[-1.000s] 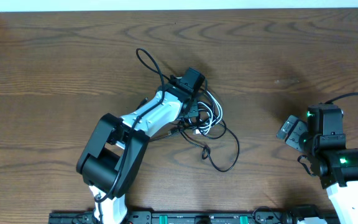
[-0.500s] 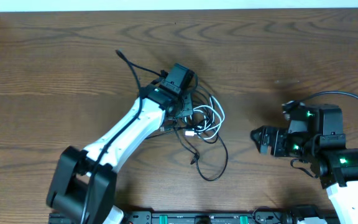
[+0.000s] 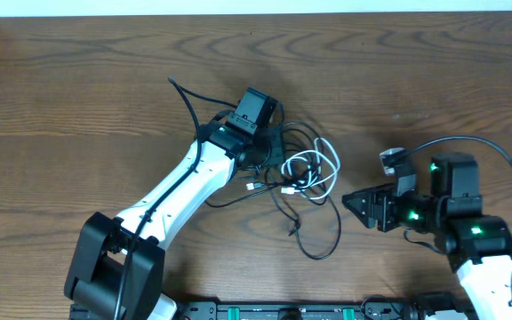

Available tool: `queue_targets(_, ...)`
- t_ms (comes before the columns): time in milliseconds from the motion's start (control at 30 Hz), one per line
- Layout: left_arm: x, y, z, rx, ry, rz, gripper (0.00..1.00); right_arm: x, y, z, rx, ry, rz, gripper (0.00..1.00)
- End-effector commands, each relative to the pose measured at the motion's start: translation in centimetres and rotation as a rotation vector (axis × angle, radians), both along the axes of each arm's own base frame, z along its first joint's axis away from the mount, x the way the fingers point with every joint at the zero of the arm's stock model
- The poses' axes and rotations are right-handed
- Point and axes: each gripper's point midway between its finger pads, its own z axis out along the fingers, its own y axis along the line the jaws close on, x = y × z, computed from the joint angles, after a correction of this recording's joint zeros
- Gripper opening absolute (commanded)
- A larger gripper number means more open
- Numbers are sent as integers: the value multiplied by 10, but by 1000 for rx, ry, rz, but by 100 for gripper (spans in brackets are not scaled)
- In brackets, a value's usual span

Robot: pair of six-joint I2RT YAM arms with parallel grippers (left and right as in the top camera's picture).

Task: Untangle cables

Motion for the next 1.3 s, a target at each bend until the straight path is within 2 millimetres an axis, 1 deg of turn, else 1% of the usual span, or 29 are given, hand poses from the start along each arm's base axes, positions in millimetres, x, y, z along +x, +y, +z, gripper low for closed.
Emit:
queue_targets(0,-6,-16,10,-94,21,-44,7,-8,10,-15,53,44,22,60)
queue_targets(67,-6,-16,10,-92,20,-48,8,-5,11,-19,60,41,11,60)
queue_targets(133,-7,-18,10,-101,26,-56,7,-1,11,-19,63,25,9,60)
queue_targets(200,-10,-21,12,-123,36,-69,7,4,11,-17,64,2,8,61)
queue_targets(367,-11,-22,12,-125,37,-76,8,21,14,-7,76,-87,13,61)
queue_targets(533,-23,-36,18,-175,19,-230,7,39,20,9,85,-220,37,59)
queue_targets(633,-32,-45,22,-212,15,-306,8,43,28,12,85,-265,74,56)
queue_targets(767,-41,-53,28,-258,14,-381,8,44,39,2,59,-279,140,54)
queue_targets(833,-44,-56,30,-279,10,-416,7,48,37,-11,17,-258,125,53)
queue_targets(900,-48,-59,33,-304,5,-454,8,55,32,-24,-36,-238,92,52)
queue_targets(1000,-50,-61,35,-316,2,-473,7,58,29,-35,-72,-231,99,49)
queue_targets(1100,-50,-61,35,-317,2,-473,8,57,29,-41,-76,-208,101,47)
queue_targets(1200,-50,-61,35,-316,-2,-479,8,57,29,-43,-85,-212,112,46)
queue_targets(1267,-50,-61,35,-315,-3,-481,7,58,29,-42,-83,-223,112,48)
